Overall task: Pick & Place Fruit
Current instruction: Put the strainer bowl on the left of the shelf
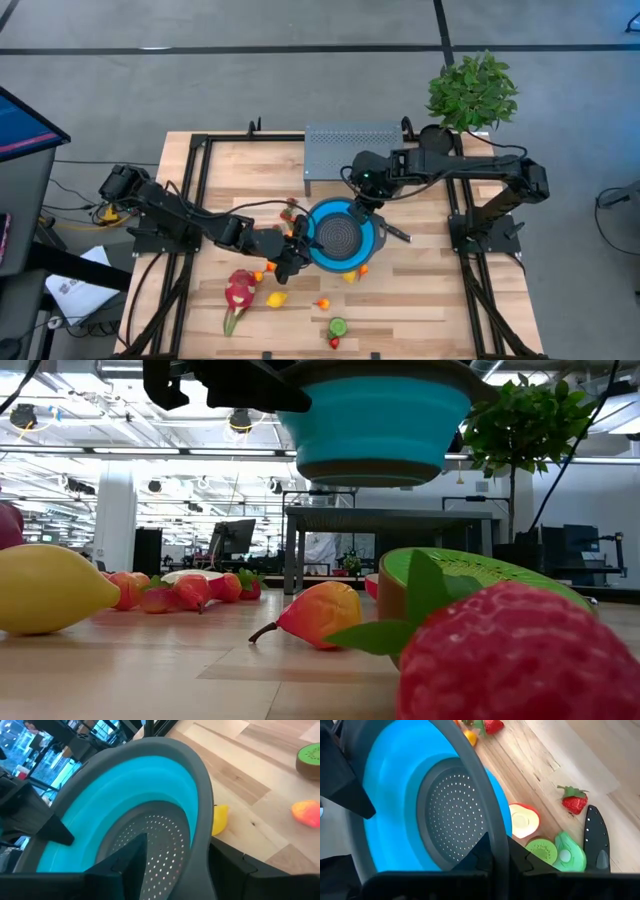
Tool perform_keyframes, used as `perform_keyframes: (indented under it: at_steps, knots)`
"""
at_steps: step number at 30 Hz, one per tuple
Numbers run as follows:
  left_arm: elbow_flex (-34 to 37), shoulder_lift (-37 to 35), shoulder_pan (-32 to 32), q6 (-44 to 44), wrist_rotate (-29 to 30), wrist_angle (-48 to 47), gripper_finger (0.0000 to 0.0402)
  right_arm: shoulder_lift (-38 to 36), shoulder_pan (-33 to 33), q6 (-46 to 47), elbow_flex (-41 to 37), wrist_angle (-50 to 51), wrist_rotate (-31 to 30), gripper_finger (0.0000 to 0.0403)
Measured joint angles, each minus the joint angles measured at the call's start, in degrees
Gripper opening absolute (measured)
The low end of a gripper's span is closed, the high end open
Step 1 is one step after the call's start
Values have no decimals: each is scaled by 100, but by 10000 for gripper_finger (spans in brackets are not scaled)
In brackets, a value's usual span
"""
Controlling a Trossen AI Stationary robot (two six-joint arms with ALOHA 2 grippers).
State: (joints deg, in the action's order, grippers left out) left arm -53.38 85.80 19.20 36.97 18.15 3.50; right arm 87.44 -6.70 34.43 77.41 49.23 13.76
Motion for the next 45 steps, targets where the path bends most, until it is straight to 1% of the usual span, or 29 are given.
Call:
perform_keyframes:
  at_steps: [8,10,13,19,22,36,45]
  knots:
    - [-1,13,2,-37,-6,-3,172,0,-2,-6,0,-80,81,4]
    - [-1,13,2,-34,-7,-10,166,0,-2,-3,0,-80,83,4]
    - [-1,13,4,0,-14,-14,140,0,-6,12,0,-78,102,4]
    - [-1,19,4,136,-172,-23,66,0,-11,76,0,-82,107,4]
    - [-11,18,4,174,-304,56,46,4,-13,82,0,-74,102,4]
    - [-12,17,4,94,-358,53,41,4,-13,92,-2,-80,92,6]
    - [-1,17,2,33,-397,56,36,-2,-7,3,0,-67,142,43]
